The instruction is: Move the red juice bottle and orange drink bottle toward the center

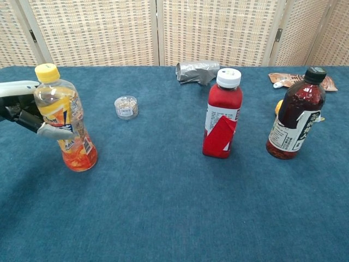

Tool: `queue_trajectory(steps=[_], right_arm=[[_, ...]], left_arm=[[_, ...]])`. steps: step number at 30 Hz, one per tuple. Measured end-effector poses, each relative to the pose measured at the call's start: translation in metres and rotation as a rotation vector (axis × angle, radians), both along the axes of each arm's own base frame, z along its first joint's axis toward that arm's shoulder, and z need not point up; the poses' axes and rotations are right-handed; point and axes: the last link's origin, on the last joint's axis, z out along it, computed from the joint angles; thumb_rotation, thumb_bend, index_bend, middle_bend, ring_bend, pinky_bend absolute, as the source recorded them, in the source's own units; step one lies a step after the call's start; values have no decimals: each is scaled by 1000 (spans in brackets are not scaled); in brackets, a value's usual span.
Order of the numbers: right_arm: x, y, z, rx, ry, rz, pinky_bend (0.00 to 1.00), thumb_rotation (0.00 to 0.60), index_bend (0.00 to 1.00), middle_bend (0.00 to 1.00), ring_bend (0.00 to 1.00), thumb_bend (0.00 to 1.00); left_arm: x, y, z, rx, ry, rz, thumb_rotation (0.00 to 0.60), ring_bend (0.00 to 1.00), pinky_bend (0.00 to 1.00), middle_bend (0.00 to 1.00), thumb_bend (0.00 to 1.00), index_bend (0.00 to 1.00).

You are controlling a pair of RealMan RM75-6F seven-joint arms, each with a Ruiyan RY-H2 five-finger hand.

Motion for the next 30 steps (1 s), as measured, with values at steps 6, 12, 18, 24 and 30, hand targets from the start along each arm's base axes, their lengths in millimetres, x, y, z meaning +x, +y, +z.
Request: queue_trajectory(steps=[6,12,18,24,30], right_arm=[[-1,0,1,0,-3,1,545,600,361,376,292,354],[-1,0,1,3,-4,-1,545,600,361,376,292,354],[-1,0,0,5,-4,-2,545,600,361,376,292,354],[-1,0,1,6,-6,-2,545,600,361,376,291,354],[-2,-1,1,10,-4,-6,545,600,361,376,291,354]], left_arm=[[3,2,-4,22,1,-1,600,302,345,344,70,465],[7,4,-7,54,7,-15,600,325,363,373,70,505],[18,10,-7,80,-6,-41,600,342,379,397,70,529],[31,19,-7,76,-13,-61,600,343,380,402,70,533],[49,28,-13,52,-15,-86,600,343,380,402,70,532]])
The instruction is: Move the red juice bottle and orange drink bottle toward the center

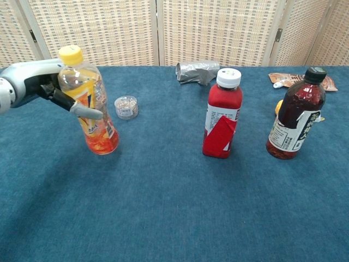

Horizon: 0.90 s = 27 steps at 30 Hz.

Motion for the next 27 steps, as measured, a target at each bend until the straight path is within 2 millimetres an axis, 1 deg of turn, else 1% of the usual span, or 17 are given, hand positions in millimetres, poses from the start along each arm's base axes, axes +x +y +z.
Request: queue_trajectory(steps=[5,8,15,27], right_arm=[[0,0,0,3,-1,-1,545,600,361,376,291,354],[0,0,0,6,-2,0,545,600,361,376,291,354],[0,1,2,1,-7,3,545,600,361,376,292,355],[-2,1,5,-6,-16,-3,545,600,361,376,292,354]], left_arm=[[19,7,-10,-21,10,-33,600,343,380,402,70,531],[26,10,-14,-31,17,-42,600,343,380,402,70,530],[35,18,-23,-41,44,-50,600,343,380,402,70,529],[49,25,-34,-70,58,-74,600,343,380,402,70,529]])
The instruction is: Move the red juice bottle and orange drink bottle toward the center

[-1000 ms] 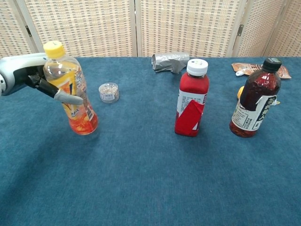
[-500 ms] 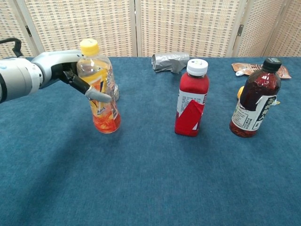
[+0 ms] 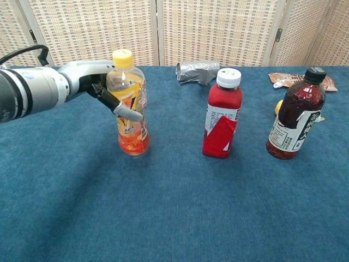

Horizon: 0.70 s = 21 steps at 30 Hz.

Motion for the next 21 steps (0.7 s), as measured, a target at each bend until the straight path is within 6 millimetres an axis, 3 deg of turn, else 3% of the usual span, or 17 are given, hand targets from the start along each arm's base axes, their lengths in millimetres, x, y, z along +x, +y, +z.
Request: queue_trajectory(steps=[21], right_arm=[[-1,2,6,-12,-15,4,545,600,361,376,292,354]], left_arm=[[18,5,-19,-18,38,-46,600,343,380,402,70,522]])
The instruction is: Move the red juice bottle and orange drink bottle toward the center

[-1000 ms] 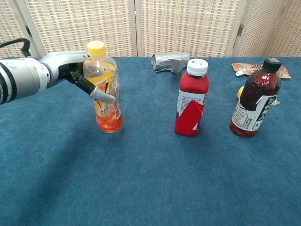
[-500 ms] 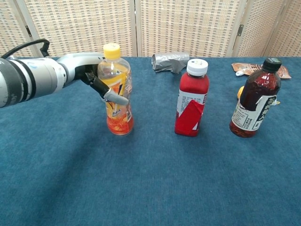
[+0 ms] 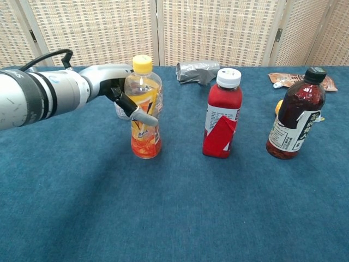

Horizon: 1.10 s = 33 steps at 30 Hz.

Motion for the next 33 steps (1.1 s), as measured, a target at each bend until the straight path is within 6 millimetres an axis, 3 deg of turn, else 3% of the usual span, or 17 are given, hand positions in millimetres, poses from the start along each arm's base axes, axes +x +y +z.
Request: queue_trajectory(steps=[13,15,20,23,26,33], right_arm=[[0,0,2,-2,-4,0,545,600,361,376,292,354],[0,1,2,-2,-5,1,545,600,361,376,292,354],[0,1,2,-4,-5,2,545,600,361,376,292,354],[0,0,2,-2,-4,1,545,600,361,376,292,354],[0,0,1,0,-2,1,545,600,361,376,292,354],[0,0,-1,4,2,-1,545,600,361,376,291,354]], left_arm=[[3,3,-7,15,17,-24,600,330,383,329,70,447],[2,3,-8,17,26,-24,600,315,383,298,70,399],[0,3,-9,18,35,-18,600,253,383,157,70,109],[-1,4,-8,22,38,-16,600,220,383,60,70,5],[-2,4,-5,29,42,-12,600,200,383,4,70,0],[-10,0,6,38,55,8,600,192,383,0,70,0]])
